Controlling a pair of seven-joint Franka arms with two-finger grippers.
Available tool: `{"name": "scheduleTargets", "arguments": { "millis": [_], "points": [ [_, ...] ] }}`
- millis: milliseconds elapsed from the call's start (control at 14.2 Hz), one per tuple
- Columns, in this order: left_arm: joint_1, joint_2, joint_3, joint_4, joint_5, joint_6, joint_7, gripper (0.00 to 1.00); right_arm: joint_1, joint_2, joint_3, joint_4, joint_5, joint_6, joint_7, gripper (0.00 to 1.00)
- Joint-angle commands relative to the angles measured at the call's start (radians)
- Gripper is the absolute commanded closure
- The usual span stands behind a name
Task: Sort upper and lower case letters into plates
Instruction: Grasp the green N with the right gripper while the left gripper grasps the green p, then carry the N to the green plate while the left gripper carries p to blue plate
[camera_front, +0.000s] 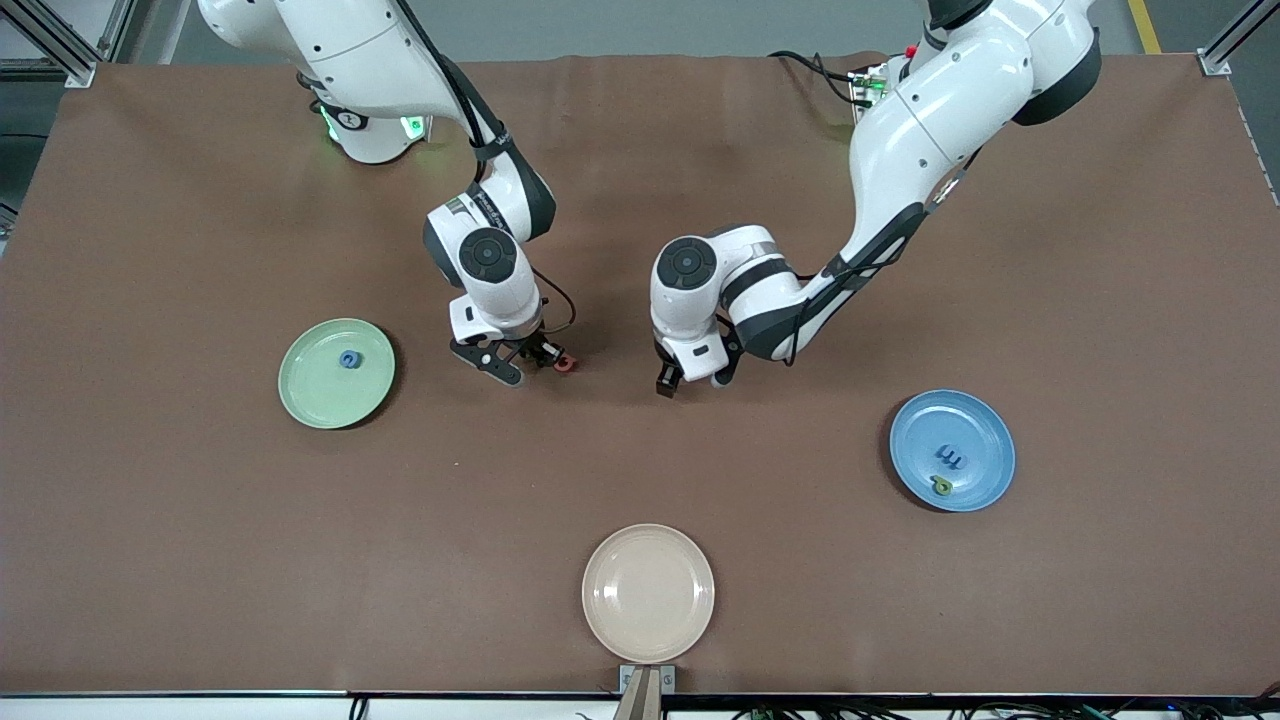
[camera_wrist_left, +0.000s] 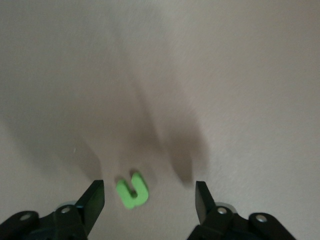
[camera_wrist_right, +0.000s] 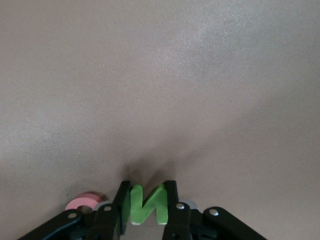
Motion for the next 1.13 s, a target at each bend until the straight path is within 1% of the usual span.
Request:
{"name": "scheduleTargets", "arguments": {
  "millis": [0, 141, 282, 423, 564, 705, 916, 987, 1057],
  "points": [
    [-0.02, 0.002, 0.008, 0.023, -0.041, -0.011, -0.012, 0.21, 0.009, 0.003, -0.008, 0.001, -0.014, 0.001, 0.019, 0.99],
    [-0.02, 0.004, 0.009, 0.018, -0.041, -0.026, -0.027, 0.22, -0.003, -0.003, -0.008, 0.003, -0.014, -0.01, 0.004, 1.0],
    [-0.022, 0.002, 0.011, 0.009, -0.04, -0.029, -0.037, 0.23, -0.031, -0.03, -0.011, 0.003, -0.014, -0.052, -0.05, 1.0],
    [-0.022, 0.001, 0.017, 0.006, -0.038, -0.037, -0.054, 0.24, -0.097, -0.081, -0.01, 0.001, -0.012, -0.12, -0.136, 1.0],
    [-0.023, 0.002, 0.017, 0.006, -0.035, -0.037, -0.06, 0.29, -0.159, -0.133, -0.01, -0.002, -0.012, -0.193, -0.238, 1.0],
    [-0.023, 0.002, 0.017, 0.001, -0.034, -0.037, -0.061, 0.31, -0.219, -0.194, -0.01, -0.04, -0.012, -0.218, -0.349, 1.0],
    [-0.026, 0.006, 0.017, 0.001, -0.034, -0.037, -0.063, 0.43, -0.33, -0.264, -0.011, -0.104, -0.012, -0.229, -0.542, 1.0],
    [-0.035, 0.009, 0.019, 0.001, -0.032, -0.037, -0.063, 0.5, -0.353, -0.276, -0.011, -0.12, -0.012, -0.221, -0.578, 1.0],
    [-0.043, 0.01, 0.031, 0.001, -0.031, -0.037, -0.061, 0.62, -0.373, -0.279, -0.011, -0.125, -0.012, -0.221, -0.607, 1.0]
  ]
}}
